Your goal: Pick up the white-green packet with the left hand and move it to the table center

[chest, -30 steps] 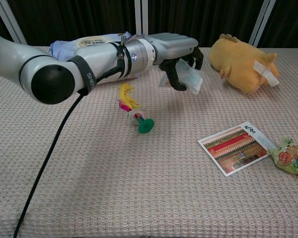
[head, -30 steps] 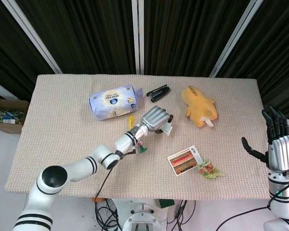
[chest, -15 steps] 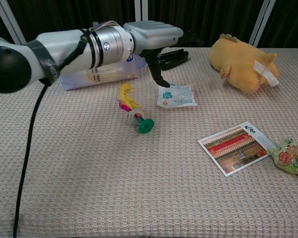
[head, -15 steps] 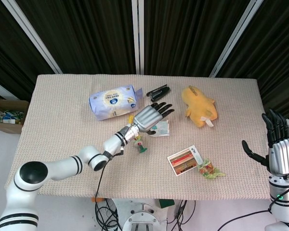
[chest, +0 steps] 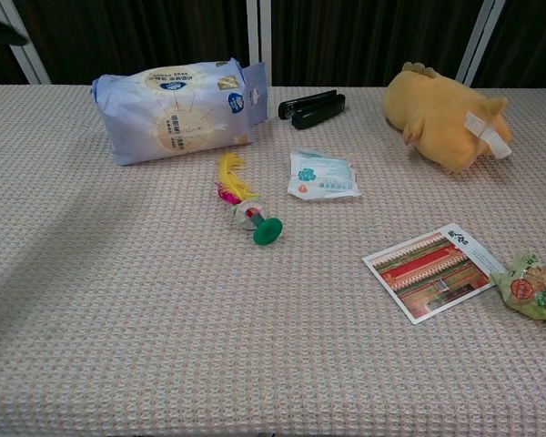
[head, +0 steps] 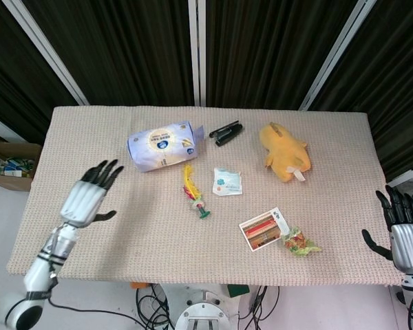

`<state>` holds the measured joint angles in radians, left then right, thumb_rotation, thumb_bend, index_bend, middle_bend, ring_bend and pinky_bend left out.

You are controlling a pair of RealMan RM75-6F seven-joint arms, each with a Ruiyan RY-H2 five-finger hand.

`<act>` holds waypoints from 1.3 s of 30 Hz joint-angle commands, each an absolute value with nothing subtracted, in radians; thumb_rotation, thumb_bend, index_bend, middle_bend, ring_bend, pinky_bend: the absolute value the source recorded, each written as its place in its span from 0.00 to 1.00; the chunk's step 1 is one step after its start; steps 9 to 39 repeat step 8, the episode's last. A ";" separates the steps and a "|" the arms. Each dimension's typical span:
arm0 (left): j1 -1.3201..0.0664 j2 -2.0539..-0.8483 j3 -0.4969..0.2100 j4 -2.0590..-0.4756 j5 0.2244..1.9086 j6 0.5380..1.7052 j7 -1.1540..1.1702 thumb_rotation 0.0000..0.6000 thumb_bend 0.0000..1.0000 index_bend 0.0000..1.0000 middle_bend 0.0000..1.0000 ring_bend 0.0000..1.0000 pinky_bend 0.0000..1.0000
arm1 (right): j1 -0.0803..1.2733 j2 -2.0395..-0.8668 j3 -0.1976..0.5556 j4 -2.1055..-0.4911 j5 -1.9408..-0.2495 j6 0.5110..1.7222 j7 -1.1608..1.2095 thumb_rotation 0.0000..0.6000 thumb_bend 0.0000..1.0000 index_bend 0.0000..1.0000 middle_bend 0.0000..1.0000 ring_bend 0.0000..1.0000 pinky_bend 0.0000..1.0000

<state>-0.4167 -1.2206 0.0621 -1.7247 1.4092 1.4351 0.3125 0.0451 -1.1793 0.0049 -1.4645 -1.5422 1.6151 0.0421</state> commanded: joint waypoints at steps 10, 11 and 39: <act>-0.082 -1.225 0.192 -1.408 1.528 1.724 0.049 0.78 0.06 0.01 0.00 0.00 0.17 | 0.008 -1.172 -0.030 -1.463 -1.494 1.529 -0.032 1.00 0.30 0.00 0.00 0.00 0.00; -0.082 -1.225 0.192 -1.408 1.528 1.724 0.049 0.78 0.06 0.01 0.00 0.00 0.17 | 0.008 -1.172 -0.030 -1.463 -1.494 1.529 -0.032 1.00 0.30 0.00 0.00 0.00 0.00; -0.082 -1.225 0.192 -1.408 1.528 1.724 0.049 0.78 0.06 0.01 0.00 0.00 0.17 | 0.008 -1.172 -0.030 -1.463 -1.494 1.529 -0.032 1.00 0.30 0.00 0.00 0.00 0.00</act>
